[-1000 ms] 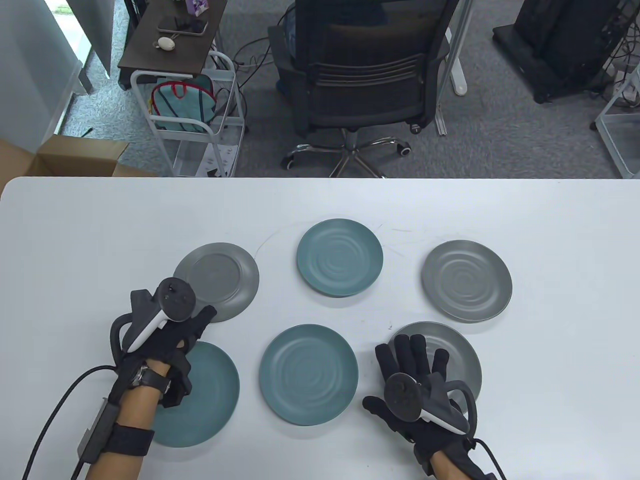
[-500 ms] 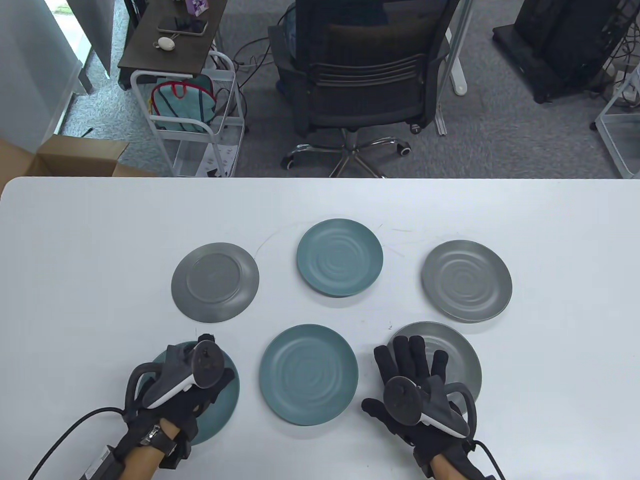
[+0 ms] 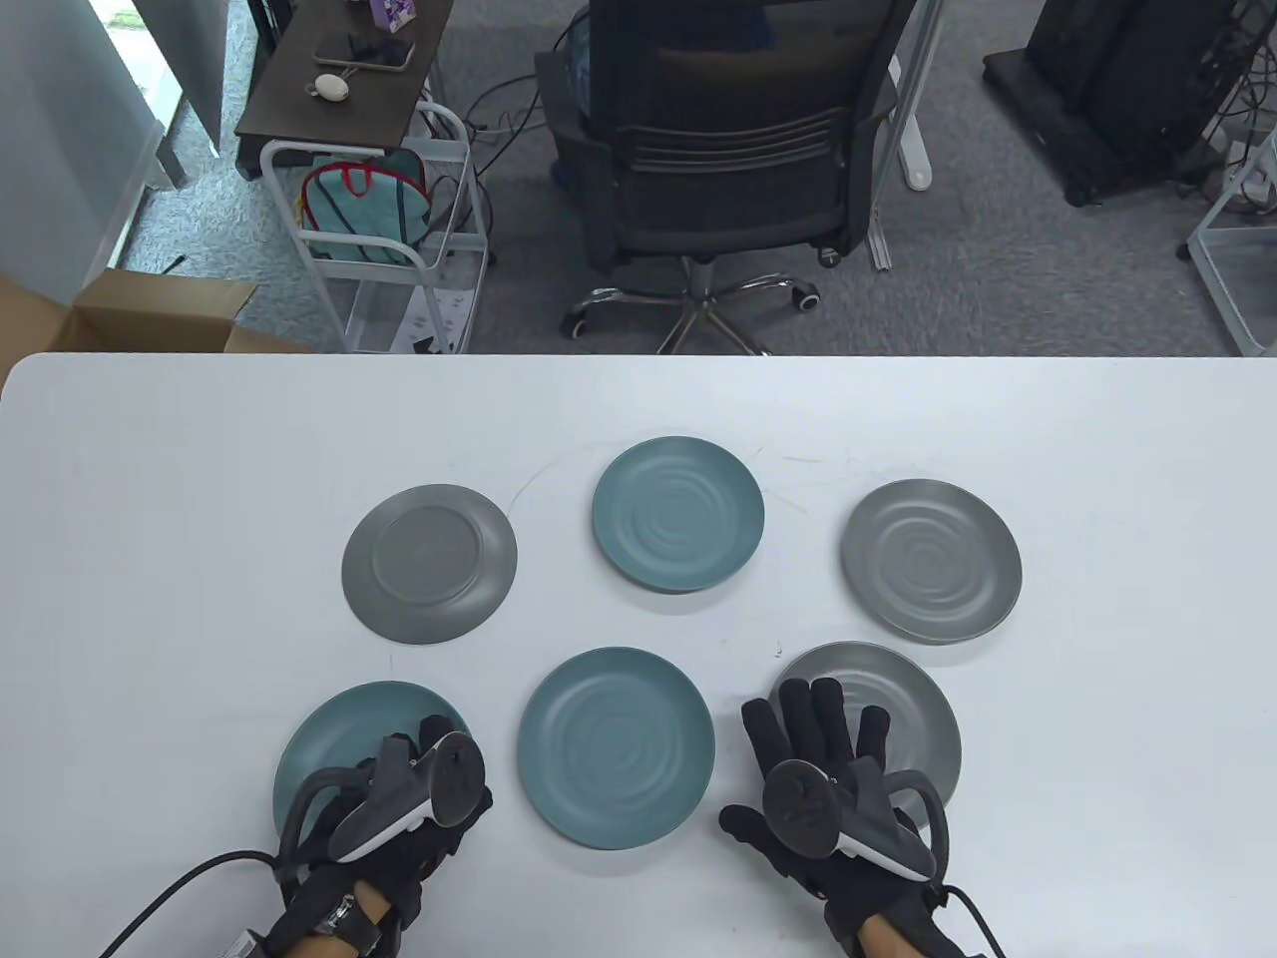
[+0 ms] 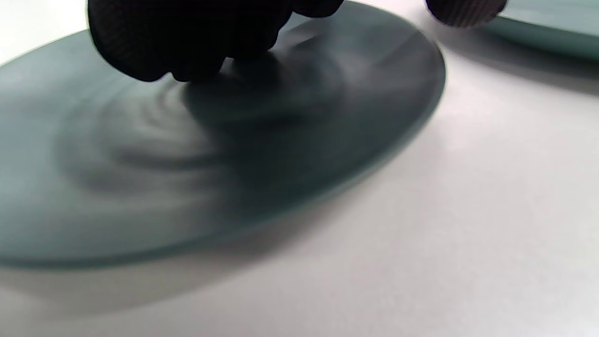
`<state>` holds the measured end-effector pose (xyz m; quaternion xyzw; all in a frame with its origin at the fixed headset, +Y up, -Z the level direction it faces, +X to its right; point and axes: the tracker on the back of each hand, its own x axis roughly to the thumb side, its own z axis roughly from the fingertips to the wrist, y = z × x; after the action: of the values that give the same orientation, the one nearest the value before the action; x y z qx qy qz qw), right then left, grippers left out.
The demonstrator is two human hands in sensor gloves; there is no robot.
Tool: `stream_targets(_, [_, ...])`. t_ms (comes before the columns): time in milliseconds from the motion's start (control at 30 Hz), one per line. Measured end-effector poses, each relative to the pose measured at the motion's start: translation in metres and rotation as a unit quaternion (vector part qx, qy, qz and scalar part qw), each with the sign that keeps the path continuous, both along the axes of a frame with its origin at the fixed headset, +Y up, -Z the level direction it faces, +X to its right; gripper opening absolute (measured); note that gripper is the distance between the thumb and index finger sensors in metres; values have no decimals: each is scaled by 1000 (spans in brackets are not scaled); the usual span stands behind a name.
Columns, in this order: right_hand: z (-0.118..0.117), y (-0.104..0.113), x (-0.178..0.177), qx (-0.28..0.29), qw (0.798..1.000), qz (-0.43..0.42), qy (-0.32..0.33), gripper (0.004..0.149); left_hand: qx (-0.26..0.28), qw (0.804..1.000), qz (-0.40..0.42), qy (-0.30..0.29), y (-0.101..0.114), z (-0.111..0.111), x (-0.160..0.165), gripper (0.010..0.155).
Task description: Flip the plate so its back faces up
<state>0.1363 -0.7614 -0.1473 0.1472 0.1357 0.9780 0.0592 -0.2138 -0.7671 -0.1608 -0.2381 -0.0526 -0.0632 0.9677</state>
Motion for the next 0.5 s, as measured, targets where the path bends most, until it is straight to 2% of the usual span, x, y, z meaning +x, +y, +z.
stream_targets(200, [1,1,0,0,1000,-1,2,92,7,999,-40,-12,-6,2,11,89])
stream_targets(300, [1,0,0,-6,1000,-6,3,92,-21,999,-45,-13,-9,4,14,93])
stream_targets(500, [1,0,0,-9,1000,-7,6,92,-6,998,-64,-22,-12,5,18,95])
